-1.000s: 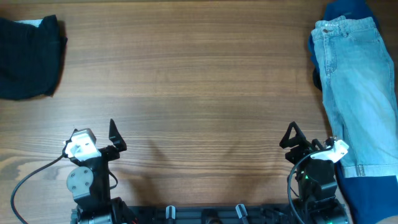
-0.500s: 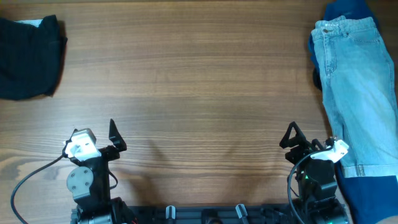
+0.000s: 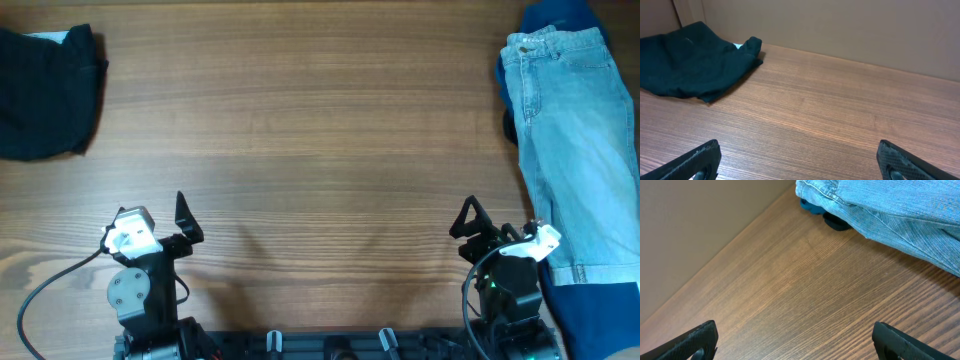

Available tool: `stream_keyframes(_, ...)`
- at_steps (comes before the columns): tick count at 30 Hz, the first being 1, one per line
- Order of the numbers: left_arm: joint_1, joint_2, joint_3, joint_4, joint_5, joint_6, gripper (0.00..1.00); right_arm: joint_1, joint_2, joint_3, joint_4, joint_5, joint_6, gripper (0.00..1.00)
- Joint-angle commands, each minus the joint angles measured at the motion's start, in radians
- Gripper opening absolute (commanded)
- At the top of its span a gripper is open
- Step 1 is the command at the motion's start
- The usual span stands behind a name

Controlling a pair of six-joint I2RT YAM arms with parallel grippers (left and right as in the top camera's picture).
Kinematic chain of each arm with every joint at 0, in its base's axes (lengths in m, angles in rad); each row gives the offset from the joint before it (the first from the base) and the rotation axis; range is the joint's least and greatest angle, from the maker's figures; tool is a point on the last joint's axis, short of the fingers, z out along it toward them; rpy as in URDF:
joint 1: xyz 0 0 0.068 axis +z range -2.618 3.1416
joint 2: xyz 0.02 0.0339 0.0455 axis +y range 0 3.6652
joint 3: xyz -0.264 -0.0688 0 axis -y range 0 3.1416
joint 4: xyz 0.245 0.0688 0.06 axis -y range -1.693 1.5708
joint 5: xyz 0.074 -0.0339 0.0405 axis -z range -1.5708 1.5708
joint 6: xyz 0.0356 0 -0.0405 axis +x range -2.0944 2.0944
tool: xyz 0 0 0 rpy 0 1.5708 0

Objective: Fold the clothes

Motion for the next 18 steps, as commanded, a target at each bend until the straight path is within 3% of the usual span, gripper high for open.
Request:
stream_keyframes(1, -0.003, -0.01, -0.008, 0.006, -0.017, 0.009, 1.0, -0.003, -0.012, -0.002, 0.003, -0.002, 0.003, 1.0)
stream_keyframes(18, -0.003, -0.01, -0.008, 0.006, -0.017, 0.009, 1.0, -0.003, -0.012, -0.002, 0.006, 0.061, 0.003, 1.0)
